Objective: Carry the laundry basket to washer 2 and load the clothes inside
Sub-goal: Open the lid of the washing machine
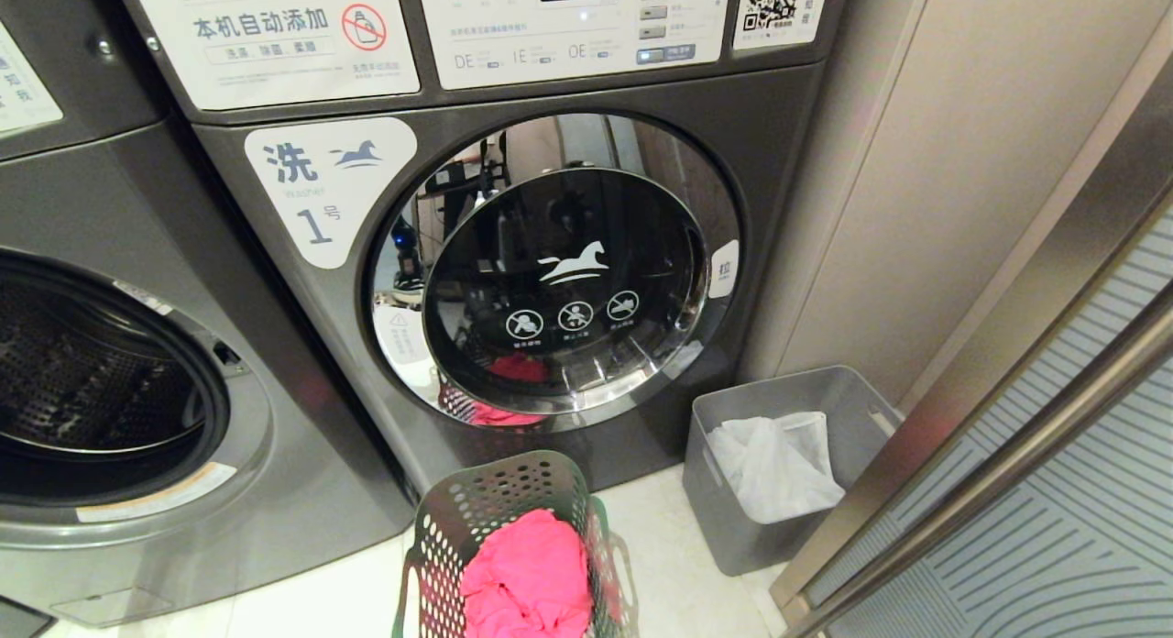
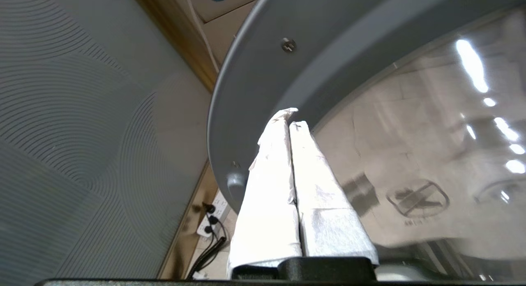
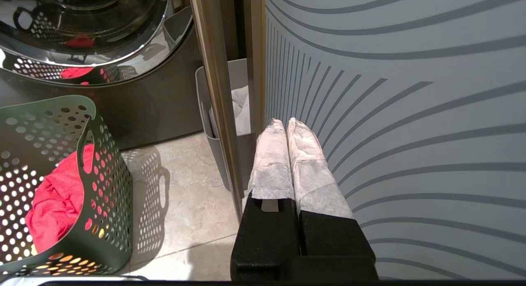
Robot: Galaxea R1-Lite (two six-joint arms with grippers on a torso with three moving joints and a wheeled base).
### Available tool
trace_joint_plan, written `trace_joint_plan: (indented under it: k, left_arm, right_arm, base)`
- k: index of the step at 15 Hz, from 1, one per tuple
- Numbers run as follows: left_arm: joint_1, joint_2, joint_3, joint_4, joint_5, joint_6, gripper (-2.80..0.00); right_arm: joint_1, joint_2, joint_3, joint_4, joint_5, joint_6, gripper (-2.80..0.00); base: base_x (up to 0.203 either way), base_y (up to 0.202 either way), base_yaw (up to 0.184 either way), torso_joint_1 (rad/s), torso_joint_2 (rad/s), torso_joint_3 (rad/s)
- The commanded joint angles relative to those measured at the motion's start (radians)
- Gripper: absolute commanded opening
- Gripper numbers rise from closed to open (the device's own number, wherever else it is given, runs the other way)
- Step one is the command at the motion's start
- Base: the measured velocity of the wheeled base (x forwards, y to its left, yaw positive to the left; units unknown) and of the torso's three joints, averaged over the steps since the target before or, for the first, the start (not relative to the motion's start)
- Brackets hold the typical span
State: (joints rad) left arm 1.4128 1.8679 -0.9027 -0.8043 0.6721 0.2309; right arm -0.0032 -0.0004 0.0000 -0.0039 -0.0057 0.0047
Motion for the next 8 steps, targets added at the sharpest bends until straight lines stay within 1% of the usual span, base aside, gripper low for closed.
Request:
trace_joint_plan:
  k: [1, 3, 4, 6, 8]
  left_arm:
    - [0.004, -0.1, 0.064, 0.001, -0.091, 0.01, -2.8]
    - [-0.014, -0.223, 0.138, 0.008, -0.197, 0.033, -2.8]
    - [-0.047, -0.277, 0.169, 0.008, -0.232, 0.041, -2.8]
    - [-0.149, -0.365, 0.2, 0.008, -0.264, 0.044, -2.8]
    - [-0.272, -0.495, 0.242, 0.026, -0.31, 0.027, -2.8]
  right_arm:
    - [0.0, 0.0, 0.0, -0.001, 0.0, 0.0, -2.8]
    - [0.0, 0.0, 0.0, -0.001, 0.0, 0.0, -2.8]
    - [0.0, 0.0, 0.0, -0.001, 0.0, 0.0, -2.8]
    - [0.0, 0.0, 0.0, -0.001, 0.0, 0.0, -2.8]
    - [0.0, 0.0, 0.0, -0.001, 0.0, 0.0, -2.8]
  base:
    - [0.0, 0.0, 0.0, 0.0, 0.0, 0.0]
    - [0.0, 0.0, 0.0, 0.0, 0.0, 0.0]
    - [0.0, 0.0, 0.0, 0.0, 0.0, 0.0]
    - [0.0, 0.0, 0.0, 0.0, 0.0, 0.0]
    - [0.0, 0.0, 0.0, 0.0, 0.0, 0.0]
